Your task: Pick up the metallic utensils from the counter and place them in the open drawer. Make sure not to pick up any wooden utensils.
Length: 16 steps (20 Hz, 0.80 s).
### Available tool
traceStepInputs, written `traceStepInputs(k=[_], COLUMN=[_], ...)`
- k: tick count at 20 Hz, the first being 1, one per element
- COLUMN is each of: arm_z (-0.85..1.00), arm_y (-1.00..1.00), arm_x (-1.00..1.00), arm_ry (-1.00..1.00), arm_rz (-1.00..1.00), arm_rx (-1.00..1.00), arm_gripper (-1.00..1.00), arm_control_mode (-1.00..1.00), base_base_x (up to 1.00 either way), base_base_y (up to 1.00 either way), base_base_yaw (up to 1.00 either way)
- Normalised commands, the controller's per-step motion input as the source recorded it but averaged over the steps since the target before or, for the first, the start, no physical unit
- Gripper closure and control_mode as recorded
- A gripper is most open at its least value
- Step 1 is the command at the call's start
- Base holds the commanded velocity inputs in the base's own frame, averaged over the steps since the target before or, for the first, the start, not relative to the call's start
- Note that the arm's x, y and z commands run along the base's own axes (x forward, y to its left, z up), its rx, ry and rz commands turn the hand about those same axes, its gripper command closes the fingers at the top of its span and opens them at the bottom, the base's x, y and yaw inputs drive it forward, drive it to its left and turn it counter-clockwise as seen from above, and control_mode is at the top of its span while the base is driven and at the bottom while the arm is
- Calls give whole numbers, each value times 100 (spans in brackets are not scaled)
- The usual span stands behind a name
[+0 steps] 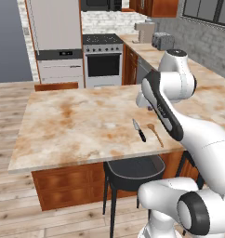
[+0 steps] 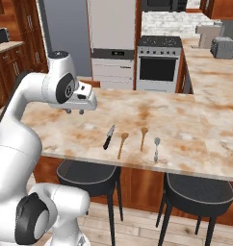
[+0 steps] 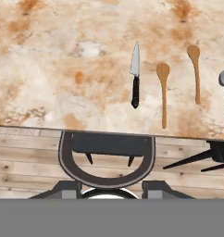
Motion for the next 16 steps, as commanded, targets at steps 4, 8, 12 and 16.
traceStepInputs(k=[4,8,12,16], arm_z=[0,-27,-3,-1], arm_y=[-3,-7,-70,-87], arm_x=[0,17,2,6], arm_ry=[4,6,4,6], arm_rz=[0,0,-5,-5], arm_rx=[0,0,0,0], arm_gripper=[-100,-100,-100,-100], arm_control_mode=[-100,-100,-100,-100], base_base_x=[0,0,0,0], base_base_y=[0,0,0,0], base_base_yaw=[0,0,0,0])
